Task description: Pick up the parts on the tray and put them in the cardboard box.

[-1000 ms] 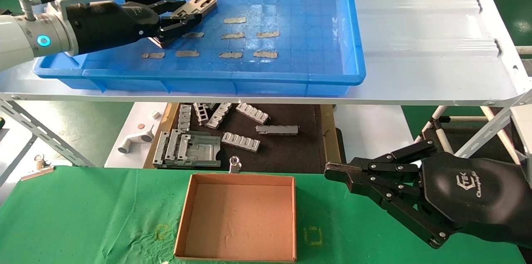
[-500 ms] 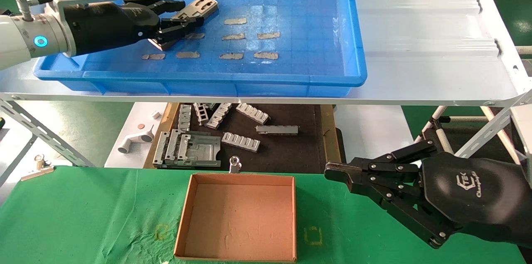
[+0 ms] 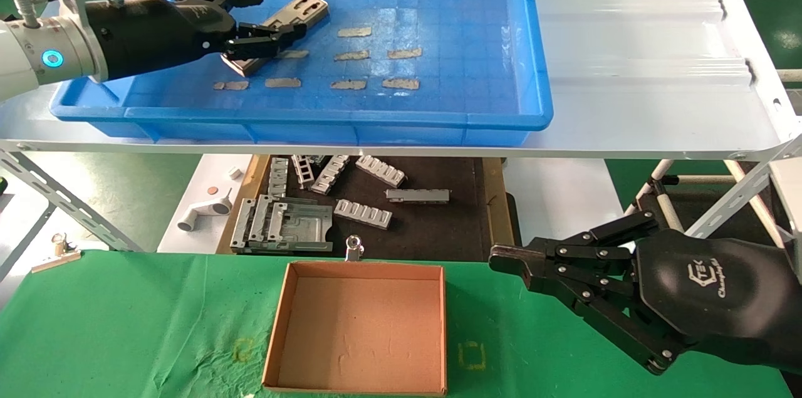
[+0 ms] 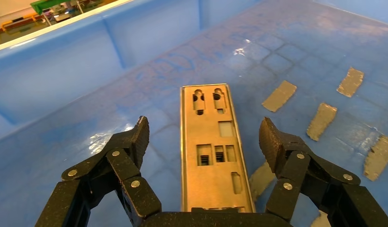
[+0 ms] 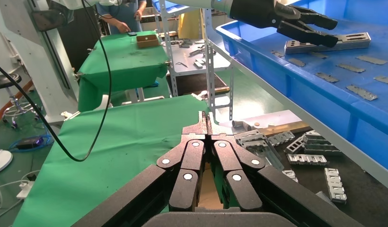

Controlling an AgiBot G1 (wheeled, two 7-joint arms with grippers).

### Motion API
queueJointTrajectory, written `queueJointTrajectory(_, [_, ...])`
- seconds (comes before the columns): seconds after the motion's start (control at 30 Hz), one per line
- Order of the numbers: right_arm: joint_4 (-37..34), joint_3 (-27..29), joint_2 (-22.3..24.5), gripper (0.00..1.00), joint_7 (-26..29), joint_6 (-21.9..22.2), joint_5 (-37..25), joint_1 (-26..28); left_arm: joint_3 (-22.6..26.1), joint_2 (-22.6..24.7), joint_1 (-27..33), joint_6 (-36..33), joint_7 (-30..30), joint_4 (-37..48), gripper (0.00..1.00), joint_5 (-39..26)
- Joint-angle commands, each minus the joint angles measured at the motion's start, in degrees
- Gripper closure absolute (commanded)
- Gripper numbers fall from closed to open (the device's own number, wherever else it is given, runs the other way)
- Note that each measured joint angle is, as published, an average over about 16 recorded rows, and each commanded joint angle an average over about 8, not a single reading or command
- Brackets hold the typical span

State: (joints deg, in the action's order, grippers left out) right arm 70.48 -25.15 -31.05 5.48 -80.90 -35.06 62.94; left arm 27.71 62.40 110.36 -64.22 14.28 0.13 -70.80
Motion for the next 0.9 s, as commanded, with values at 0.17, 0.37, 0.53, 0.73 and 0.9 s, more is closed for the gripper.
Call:
queueJointTrajectory(0.17, [0.0,0.0,0.0,1.0,0.0,0.0,0.0,0.0,-0.1,0.0,0.0,0.5,-0.4,0.2,1.0,0.2])
queueJointTrajectory(0.37, [0.0,0.0,0.0,1.0,0.0,0.0,0.0,0.0,-0.1,0.0,0.1,1.1,-0.7,0.3,1.0,0.2])
queueJointTrajectory(0.53, [0.0,0.0,0.0,1.0,0.0,0.0,0.0,0.0,-0.2,-0.1,0.1,1.1,-0.9,0.2,1.0,0.2])
queueJointTrajectory(0.73, [0.0,0.0,0.0,1.0,0.0,0.0,0.0,0.0,-0.1,-0.1,-0.1,0.9,-0.9,0.1,1.0,0.2])
queueJointTrajectory(0.9, [0.0,0.0,0.0,1.0,0.0,0.0,0.0,0.0,-0.2,-0.2,-0.1,0.7,-0.9,0.0,1.0,0.3])
